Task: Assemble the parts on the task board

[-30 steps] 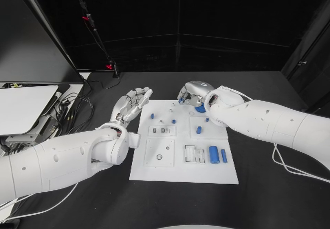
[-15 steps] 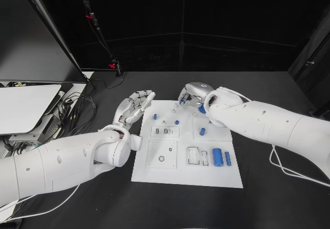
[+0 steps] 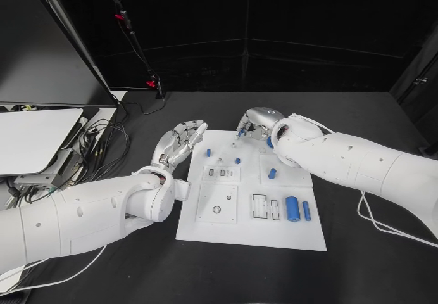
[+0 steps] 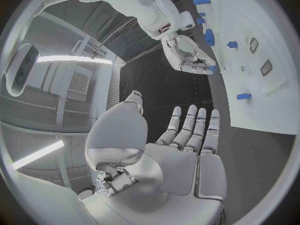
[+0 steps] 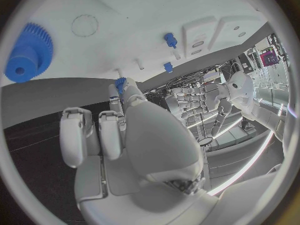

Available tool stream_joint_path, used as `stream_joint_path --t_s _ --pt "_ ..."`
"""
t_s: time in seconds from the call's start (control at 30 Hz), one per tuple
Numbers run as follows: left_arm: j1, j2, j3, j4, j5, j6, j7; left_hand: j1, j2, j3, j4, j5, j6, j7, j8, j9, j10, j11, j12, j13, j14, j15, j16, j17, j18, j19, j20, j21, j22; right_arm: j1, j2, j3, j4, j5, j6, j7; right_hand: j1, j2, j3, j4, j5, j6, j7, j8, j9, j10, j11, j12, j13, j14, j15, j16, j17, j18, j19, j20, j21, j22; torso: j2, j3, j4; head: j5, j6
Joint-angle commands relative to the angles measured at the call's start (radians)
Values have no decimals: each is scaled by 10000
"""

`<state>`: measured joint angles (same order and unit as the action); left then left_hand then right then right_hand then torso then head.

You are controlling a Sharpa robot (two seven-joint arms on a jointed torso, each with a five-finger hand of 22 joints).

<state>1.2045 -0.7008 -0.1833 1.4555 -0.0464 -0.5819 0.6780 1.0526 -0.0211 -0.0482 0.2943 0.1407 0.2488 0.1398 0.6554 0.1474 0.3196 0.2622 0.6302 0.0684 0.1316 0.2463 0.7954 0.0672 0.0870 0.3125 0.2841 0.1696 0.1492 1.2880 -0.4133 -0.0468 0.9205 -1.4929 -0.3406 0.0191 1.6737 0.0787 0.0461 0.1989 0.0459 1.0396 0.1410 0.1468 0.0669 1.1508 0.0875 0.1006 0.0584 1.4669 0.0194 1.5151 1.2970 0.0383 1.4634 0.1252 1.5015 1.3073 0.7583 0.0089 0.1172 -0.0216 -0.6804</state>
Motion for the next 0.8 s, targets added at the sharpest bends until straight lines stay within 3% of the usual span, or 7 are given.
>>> stream_joint_path --t_s 0.03,0.5,0.8 --pt "18 19 10 1 -187 114 3038 8 127 43 -5 35 42 1578 49 -12 -32 14 42 -11 -30 63 67 -14 150 -43 3 52 13 35 47 17 -62 6 -270 247 -8 -97 91 -11 51 40 29 -75 8 62 24 -65 11 585 -30 -36 23 8 40 0 1 1045 3 0 32 9 -18" --pt "19 23 10 8 -234 112 3014 28 143 39 -4 75 39 1578 57 -28 -37 15 50 -13 -33 65 71 -14 150 -48 4 58 16 36 451 22 -766 9 -229 359 15 -122 145 11 55 27 38 -121 4 54 39 -136 11 586 -18 -35 30 8 40 11 0 1048 0 -9 14 90 20" --pt "20 54 11 -35 -235 102 2993 28 143 39 -4 75 39 1578 57 -28 -37 15 50 -13 -33 65 71 -14 150 -48 4 58 16 31 693 22 -1117 47 -63 432 9 -139 164 33 55 22 44 -144 3 49 48 -171 11 586 -11 -36 28 9 35 17 -4 1042 -7 -10 -5 147 -32"
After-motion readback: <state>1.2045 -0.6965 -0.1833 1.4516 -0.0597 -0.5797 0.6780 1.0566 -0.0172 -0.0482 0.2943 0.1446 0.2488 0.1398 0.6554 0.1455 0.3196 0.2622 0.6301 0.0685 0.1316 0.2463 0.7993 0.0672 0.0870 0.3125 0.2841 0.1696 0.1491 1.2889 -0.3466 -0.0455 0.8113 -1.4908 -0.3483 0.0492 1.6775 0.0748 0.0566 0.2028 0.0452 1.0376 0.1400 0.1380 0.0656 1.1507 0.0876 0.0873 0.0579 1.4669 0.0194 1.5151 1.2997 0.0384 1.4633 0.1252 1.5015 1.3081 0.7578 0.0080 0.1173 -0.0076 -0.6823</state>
